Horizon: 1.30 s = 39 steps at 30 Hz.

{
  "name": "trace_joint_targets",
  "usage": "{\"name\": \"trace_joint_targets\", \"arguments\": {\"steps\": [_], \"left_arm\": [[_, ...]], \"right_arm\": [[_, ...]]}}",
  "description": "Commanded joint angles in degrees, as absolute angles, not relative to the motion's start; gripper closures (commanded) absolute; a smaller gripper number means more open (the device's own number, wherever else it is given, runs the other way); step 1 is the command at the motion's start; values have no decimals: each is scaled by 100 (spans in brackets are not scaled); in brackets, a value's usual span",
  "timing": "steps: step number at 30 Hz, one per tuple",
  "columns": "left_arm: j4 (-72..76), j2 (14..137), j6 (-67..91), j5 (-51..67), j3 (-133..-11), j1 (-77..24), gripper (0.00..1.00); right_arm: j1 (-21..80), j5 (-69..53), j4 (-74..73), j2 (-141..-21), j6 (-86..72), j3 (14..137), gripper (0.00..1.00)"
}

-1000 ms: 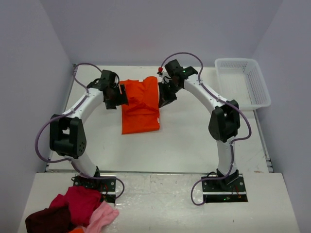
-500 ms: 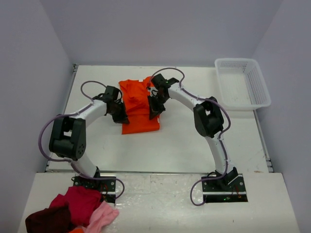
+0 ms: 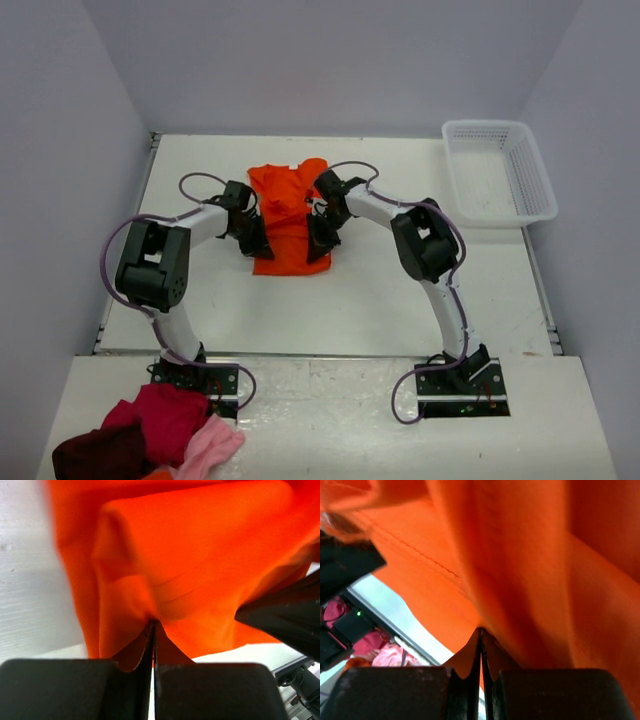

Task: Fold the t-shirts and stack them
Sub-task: Fold the folded rectangular tshirt in 1/3 of the way

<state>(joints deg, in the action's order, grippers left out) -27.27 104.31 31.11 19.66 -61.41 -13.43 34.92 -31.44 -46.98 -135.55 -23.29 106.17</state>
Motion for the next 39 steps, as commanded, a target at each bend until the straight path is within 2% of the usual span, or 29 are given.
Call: {"name": "trace_joint_targets", "arguments": {"steps": [1,8,19,25,33,39], "left_arm": [[-2777,10486,3138,1811,-6214,-1389,100],[-3041,9863,3181,1687,-5555,-1485,100],[-3524,8711,3664,1652,-4773,-2389,100],[-3542,8316,3946,1591,-4377,-2540,100],[-3577,7753,4262,1582,-3894,-2715,100],[-3805,6717,4412,1424,-4112,-2839,100]], "right_arm": [[3533,-3103,-4316,-13001,-2575,9872,100],[3524,-2945,-3640,-12473,-2891,8361,100],[3525,-2804,-3218,-11602,-2988,6945,100],[3542,-2953,-2813,-10996,-3217,6040,100],[3542,-2918,-2628,-10653,-3147,5379,100],[3621,-2892,-2671,-10152,-2971,5220,100]]}}
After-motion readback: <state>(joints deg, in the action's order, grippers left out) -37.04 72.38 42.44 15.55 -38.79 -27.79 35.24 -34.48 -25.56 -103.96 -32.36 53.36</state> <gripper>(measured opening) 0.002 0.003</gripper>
